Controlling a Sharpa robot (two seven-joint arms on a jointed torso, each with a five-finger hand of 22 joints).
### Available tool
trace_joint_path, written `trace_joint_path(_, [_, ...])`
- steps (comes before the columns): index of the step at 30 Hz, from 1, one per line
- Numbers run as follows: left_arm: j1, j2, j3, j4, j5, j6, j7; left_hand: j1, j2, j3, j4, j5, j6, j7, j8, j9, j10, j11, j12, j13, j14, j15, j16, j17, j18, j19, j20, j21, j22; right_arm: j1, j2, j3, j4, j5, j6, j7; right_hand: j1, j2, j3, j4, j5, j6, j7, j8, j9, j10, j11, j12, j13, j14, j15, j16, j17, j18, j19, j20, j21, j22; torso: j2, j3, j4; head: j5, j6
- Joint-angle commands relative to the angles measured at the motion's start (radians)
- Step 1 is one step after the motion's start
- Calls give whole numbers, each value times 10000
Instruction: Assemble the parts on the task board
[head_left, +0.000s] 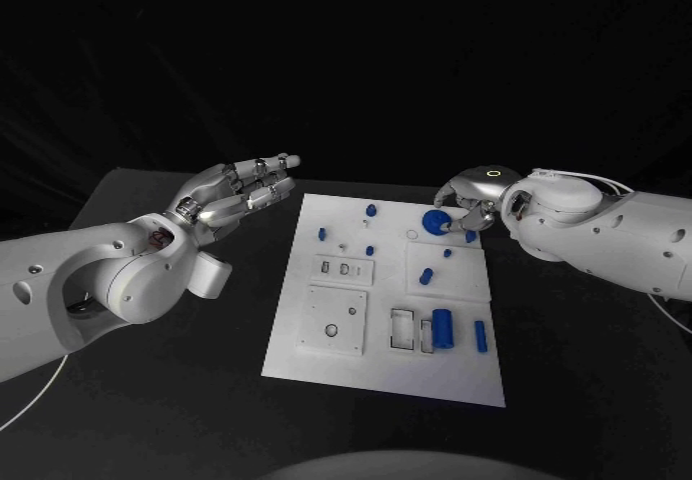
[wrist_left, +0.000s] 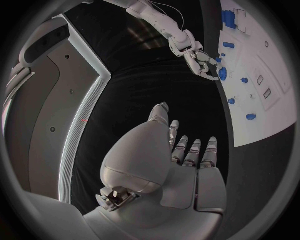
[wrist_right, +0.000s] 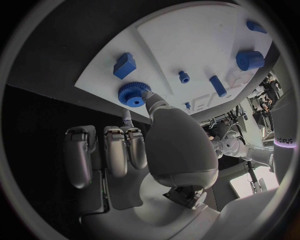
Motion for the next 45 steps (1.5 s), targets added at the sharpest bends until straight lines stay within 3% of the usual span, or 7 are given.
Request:
trace_joint_path(1, [0, 26, 7, 22, -95, 225, 194, 75, 41, -10, -31, 40, 45, 55, 62, 10, 70, -8, 46, 20, 89, 34, 64, 16, 65, 78, 5, 56, 16, -28, 42, -2, -61, -164, 197, -115, -49, 74, 73, -30, 83, -39, 5, 31, 17, 1075, -25, 37, 2628, 1043, -43, 34, 2630, -95, 691, -31, -73, 2470, -1, -11, -7, -16, -7])
trace_joint_path(11, [-1, 27, 7, 18, -110, 248, 226, 90, 44, -5, -36, 44, 80, 68, 78, 13, 114, 6, 51, 31, 128, 49, 102, 23, 64, 105, 7, 76, 23, -147, 190, -2, -258, -137, 208, -70, -18, 145, 255, -104, 567, 412, -36, 220, 197, 1075, -47, 37, 2628, 1043, -52, 34, 2630, -69, 614, -38, -150, 2438, 2, 0, 0, -17, -14])
trace_joint_path(25, [-1, 21, 7, 9, -111, 262, 191, 103, 40, -4, -43, 48, 90, 84, 86, 13, 166, 25, 59, 45, 151, 55, 123, 26, 63, 119, 8, 86, 26, -245, 367, -1, -467, -80, 373, 37, -6, 139, 384, -192, 575, 943, -160, 374, 306, 1075, -114, 37, 2628, 1043, -110, 34, 2630, -52, 559, -79, -206, 2414, 4, 0, -7, 3, -42])
trace_joint_path(31, [-1, 16, 7, -8, -111, 263, 170, 106, 37, -4, -46, 49, 70, 86, 81, 11, 169, 29, 59, 45, 153, 55, 125, 26, 63, 120, 8, 87, 26, -259, 355, -1, -473, -63, 153, 95, 9, 131, 414, -269, 557, 1221, -200, 498, 432, 1075, -142, 37, 2628, 1043, -138, 34, 2630, -54, 563, -105, -200, 2417, -2, 0, -11, 14, -43])
trace_joint_path(37, [-1, -15, 7, -9, -111, 263, 135, 112, 33, -4, -50, 53, 54, 87, 77, 8, 177, 34, 60, 48, 158, 55, 131, 27, 62, 124, 8, 89, 26, -207, 211, 3, -163, -38, -190, 108, -10, 118, 416, -279, 619, 1306, -208, 536, 484, 1075, -154, 37, 2628, 1043, -150, 34, 2630, -62, 587, -116, -174, 2427, -9, -3, -8, 52, 10])
trace_joint_path(45, [-1, -38, 7, -6, -111, 265, 67, 121, 30, -3, -57, 61, 58, 87, 78, 8, 193, 40, 62, 52, 167, 58, 140, 28, 61, 129, 9, 93, 27, 196, 66, 10, 542, -28, -377, 76, -70, 100, 411, -257, 704, 1396, -211, 568, 537, 1075, -166, 37, 2628, 1043, -164, 34, 2630, -83, 652, -130, -103, 2456, -3, -7, -2, 50, -19])
